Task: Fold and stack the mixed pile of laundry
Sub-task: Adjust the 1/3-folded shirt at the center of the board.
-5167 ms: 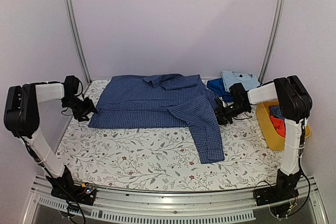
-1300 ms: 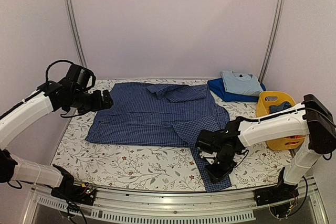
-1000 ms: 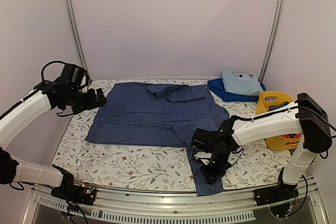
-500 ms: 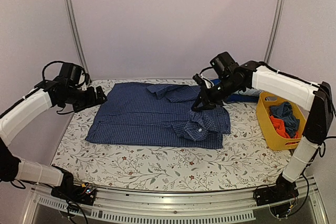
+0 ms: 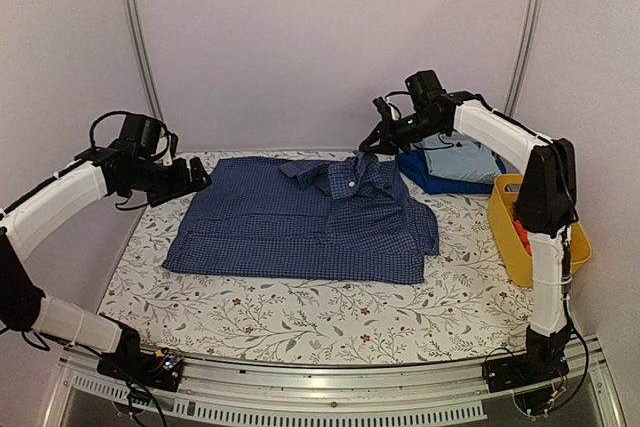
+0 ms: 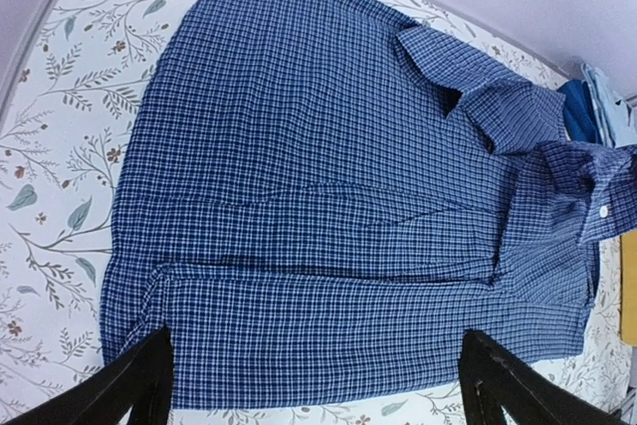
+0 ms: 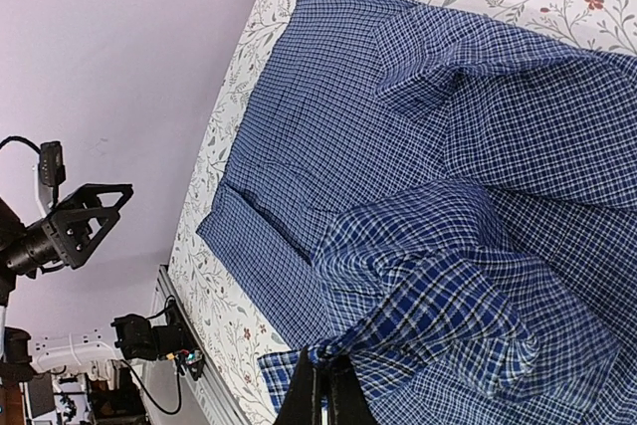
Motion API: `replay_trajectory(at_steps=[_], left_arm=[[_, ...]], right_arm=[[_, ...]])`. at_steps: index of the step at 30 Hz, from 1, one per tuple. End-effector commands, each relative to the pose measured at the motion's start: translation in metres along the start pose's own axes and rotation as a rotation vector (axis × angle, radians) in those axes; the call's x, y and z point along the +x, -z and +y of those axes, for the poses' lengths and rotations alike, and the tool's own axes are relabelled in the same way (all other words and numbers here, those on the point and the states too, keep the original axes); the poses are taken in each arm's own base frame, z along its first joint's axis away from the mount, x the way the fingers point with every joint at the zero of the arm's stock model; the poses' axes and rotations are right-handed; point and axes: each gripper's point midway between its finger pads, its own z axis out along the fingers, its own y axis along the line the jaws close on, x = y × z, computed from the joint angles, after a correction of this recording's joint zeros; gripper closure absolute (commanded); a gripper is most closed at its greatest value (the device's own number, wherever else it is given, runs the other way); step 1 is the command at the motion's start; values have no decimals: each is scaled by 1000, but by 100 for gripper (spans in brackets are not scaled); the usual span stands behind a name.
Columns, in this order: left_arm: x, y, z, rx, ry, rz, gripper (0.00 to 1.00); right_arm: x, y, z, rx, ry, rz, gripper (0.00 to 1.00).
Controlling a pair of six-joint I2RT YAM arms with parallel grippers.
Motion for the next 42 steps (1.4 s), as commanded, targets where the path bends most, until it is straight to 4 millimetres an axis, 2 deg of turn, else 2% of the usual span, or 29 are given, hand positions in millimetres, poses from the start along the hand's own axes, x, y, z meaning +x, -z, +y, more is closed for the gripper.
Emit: replay_trajectory(at_steps=[1,5,11,15,17,21,26,30,33,36,37,40,42], left_arm=[[-23,-1,-13,53,-15,-51,0],[-37,0,-37,175,-13,-84,0],[-51,-9,-51,226,8,-74,0],[-48,-17,-59,275,11,-37,0],[-46,-20,-56,266,18,-29,0],[-40,-24,-46,275,49,3,0],[-20,-34,-39,290,58,65,0],[0,-45,-43,344,80,135,0],[14,-52,-48,390,90,170,1],[27,-61,-52,400,67,206,6],[32,-64,-55,405,59,225,7],[51,-75,-67,423,47,292,15],[66,-78,-82,447,36,332,19]], right_arm=[[-12,-15,8,-93,-16,-19,100],[-28,-22,14,-153,-50,-62,100],[-57,-23,20,-203,-81,-157,100],[-54,-36,27,-239,-127,-156,100],[-44,-47,37,-258,-131,-134,100],[-10,-76,59,-289,-143,-78,100],[32,-105,69,-289,-171,-30,100],[57,-121,65,-274,-196,12,100],[77,-130,53,-253,-221,49,100],[99,-136,40,-236,-244,104,100],[107,-137,37,-232,-248,131,98],[132,-134,38,-256,-214,225,79],[139,-125,43,-289,-181,253,68]])
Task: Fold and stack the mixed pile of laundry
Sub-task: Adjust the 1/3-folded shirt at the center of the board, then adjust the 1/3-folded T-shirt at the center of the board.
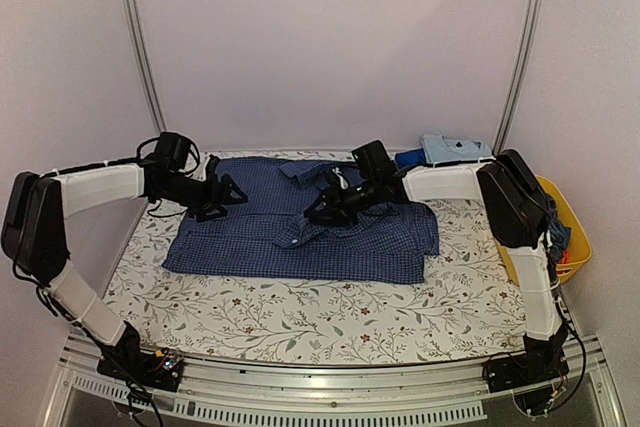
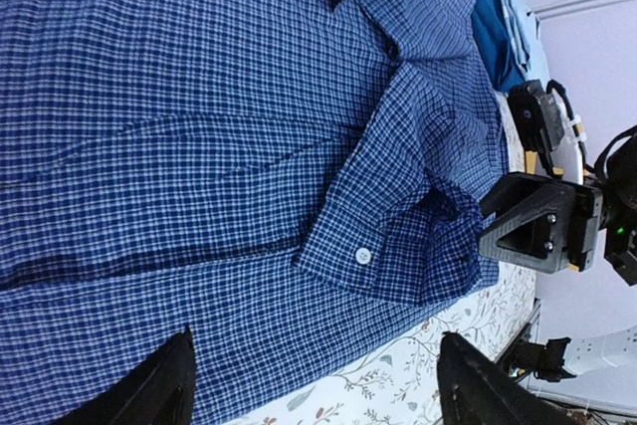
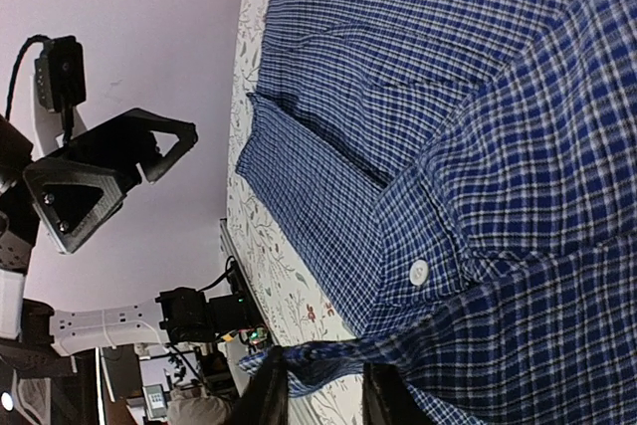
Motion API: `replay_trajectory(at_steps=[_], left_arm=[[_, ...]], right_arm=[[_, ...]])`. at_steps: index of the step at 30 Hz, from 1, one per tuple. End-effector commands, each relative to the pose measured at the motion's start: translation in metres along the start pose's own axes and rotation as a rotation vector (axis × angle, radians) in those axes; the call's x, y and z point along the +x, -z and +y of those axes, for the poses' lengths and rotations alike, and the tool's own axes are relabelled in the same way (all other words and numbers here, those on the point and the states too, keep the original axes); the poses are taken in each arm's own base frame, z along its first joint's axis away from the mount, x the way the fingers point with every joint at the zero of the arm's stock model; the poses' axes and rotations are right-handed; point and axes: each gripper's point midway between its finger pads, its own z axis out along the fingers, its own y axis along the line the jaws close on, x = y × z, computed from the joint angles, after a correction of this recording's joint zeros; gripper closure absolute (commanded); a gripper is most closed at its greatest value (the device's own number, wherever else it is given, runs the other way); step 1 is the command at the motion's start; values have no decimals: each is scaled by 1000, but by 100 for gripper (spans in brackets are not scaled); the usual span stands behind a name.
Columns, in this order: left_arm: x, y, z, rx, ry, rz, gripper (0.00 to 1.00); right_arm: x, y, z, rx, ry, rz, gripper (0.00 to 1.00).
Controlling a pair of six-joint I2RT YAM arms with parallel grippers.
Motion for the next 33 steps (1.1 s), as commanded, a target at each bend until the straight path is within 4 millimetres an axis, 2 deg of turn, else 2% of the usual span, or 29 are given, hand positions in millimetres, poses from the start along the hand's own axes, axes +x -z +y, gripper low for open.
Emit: replay_trajectory(at_steps=[1,3,7,8,10,13,16,25,30,33], left_arm=[[26,-26,-28,78,-38,84,21],[38,-35,-36,94,-28,111,26],[54,-50,-43,151,48,153,39],[57,-53,-42,157,68,161,42],[66,-61,-41,172,102,187,46],[78,-71,-37,165,144,222,48],[81,-80,-33,158,164,231,51],[91,-111,-16,116,237,267,53],[93,-125,-19,114,245,281,55],[88,-132,-24,131,235,269,58]], right_arm=[[21,20,20,-68,98,82,62],[17,43,30,-80,129,53,57],[3,91,21,-47,118,-43,55],[1,100,11,-24,106,-64,55],[-3,117,7,-9,101,-87,55],[-5,129,-8,66,107,-106,55],[-2,138,-25,144,95,-108,55],[42,159,-74,331,33,-90,55],[61,175,-104,397,-26,-97,55],[64,176,-113,417,-35,-93,55]])
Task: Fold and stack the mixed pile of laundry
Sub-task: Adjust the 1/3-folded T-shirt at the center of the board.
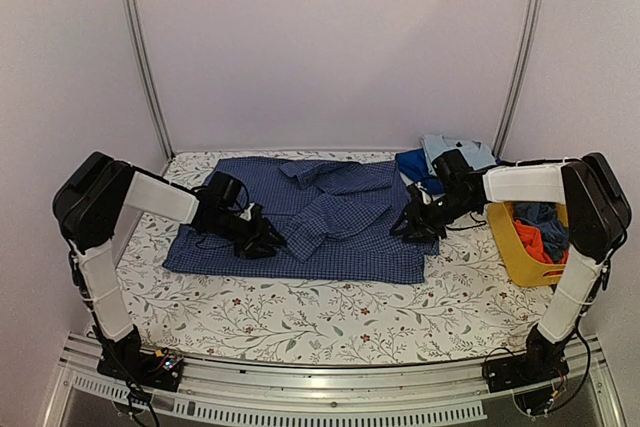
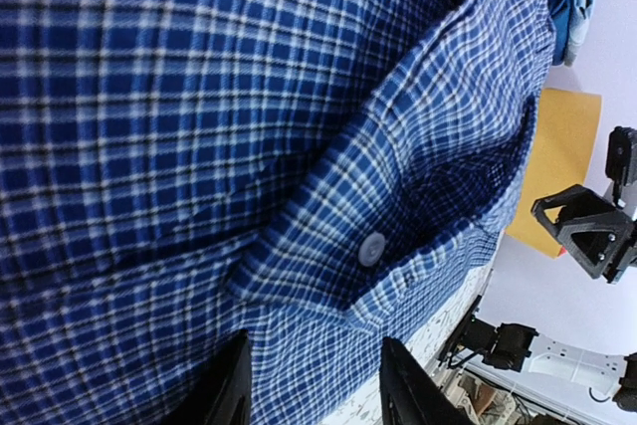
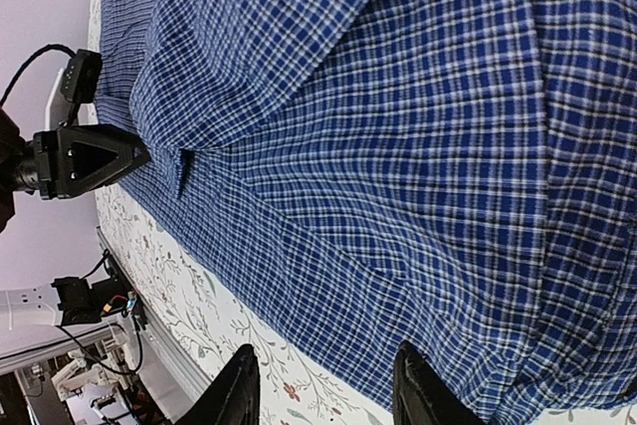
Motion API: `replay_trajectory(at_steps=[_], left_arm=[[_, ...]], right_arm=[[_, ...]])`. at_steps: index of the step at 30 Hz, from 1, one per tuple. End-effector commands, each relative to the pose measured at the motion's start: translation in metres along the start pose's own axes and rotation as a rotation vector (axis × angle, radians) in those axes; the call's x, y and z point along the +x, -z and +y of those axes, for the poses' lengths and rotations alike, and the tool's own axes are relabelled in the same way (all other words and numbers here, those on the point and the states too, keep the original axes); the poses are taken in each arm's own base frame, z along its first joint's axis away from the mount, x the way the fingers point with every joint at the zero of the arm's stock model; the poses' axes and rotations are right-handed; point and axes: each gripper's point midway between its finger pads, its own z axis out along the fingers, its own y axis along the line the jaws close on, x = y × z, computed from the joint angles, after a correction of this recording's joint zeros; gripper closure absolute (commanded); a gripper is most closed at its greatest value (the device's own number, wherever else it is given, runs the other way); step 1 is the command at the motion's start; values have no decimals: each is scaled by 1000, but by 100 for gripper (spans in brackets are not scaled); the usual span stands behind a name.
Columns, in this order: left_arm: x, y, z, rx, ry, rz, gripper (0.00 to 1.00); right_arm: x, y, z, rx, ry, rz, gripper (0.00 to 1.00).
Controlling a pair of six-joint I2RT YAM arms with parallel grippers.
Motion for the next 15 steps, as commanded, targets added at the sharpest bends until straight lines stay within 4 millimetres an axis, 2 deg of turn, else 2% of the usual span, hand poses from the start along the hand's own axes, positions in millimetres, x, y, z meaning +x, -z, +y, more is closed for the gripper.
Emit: replay_trajectory(at_steps=[1,5,10,15], left_arm=[[-9,-13,-15,35,-30,-18,59],[-14,-17,-18,44,-24,-20,63],[-20,-17,-27,65,-42,-31,75],[-27,-8,-40,49,-78,-51,89]], right_arm=[[1,5,-14,54,8,-19,55],[3,4,-16,60,7,-13,55],[1,9,-19,81,11,-26,55],[-2,13,-28,104,10,-38,52]])
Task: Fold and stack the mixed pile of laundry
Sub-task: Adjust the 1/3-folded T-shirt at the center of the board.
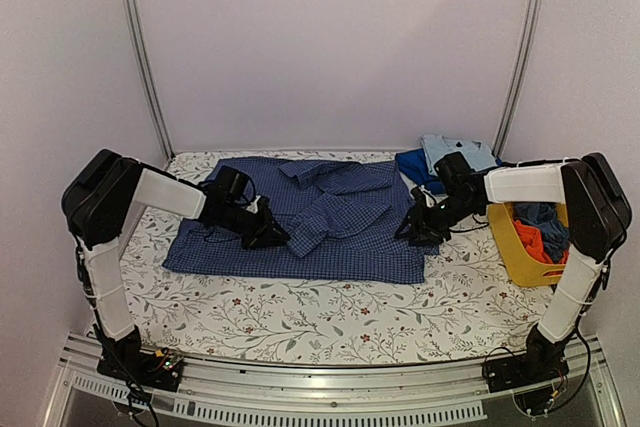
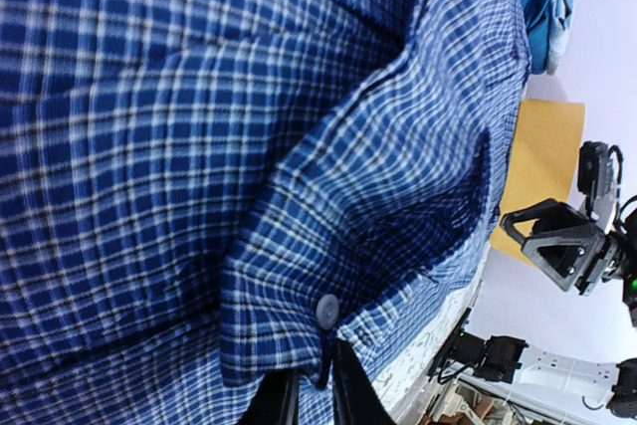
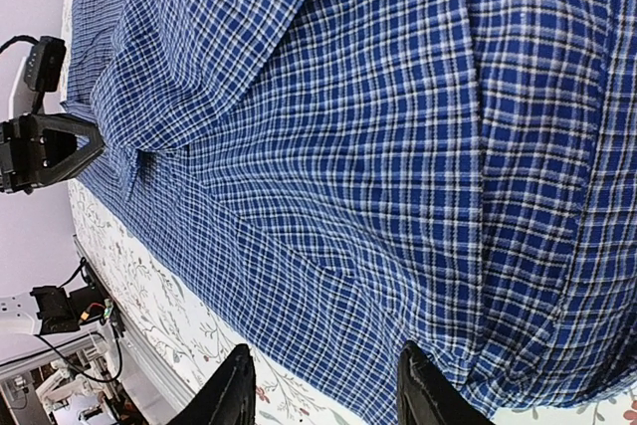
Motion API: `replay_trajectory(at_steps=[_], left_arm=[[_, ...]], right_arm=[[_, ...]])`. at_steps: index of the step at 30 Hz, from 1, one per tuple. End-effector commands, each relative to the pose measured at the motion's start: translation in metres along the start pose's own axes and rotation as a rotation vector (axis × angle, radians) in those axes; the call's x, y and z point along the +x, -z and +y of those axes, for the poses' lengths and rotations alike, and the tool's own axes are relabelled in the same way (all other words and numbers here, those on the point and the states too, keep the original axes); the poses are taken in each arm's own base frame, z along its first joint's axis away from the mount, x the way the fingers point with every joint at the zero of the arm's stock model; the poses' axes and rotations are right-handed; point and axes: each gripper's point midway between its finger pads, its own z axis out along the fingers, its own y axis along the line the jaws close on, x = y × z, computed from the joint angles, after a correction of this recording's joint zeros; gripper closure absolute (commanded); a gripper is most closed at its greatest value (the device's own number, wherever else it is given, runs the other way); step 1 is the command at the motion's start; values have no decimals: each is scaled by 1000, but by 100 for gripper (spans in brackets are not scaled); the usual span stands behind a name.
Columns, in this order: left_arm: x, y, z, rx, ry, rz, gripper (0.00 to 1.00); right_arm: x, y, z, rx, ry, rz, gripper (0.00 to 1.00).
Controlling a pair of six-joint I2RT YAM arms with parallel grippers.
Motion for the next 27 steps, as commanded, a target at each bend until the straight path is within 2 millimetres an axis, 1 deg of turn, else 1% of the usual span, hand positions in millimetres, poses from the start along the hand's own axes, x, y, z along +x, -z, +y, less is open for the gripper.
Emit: replay_trajectory(at_steps=[1,3,8,13,16,20,22,24,27], left_arm=[[-11,8,-25,3,-75,-30,92],[-14,15,-30,-24,-101,-42,100],[-21,37,-42,-48,-140,-53,100],[-33,62,-60,-45,-205,-68,100],[-44,79,-69,-32,-225,-92,100],[-65,100,-78,10,-230,-128,100],[-74,104,-81,25,-238,-138,100],[-81,103,-86,40,-252,-133,100],[-84,101,-89,42,-259,-112,100]], right_arm=[[-7,11,-8,33,16,-39,51],[-13,14,-10,42,19,-55,49],[-32,17,-11,77,57,-97,45],[-48,13,-8,74,113,-119,40],[-54,6,-8,69,135,-115,39],[-63,-1,-10,73,160,-117,38],[-65,-8,-12,73,166,-106,38],[-66,-13,-12,60,175,-97,38],[-63,-24,-15,64,185,-70,38]])
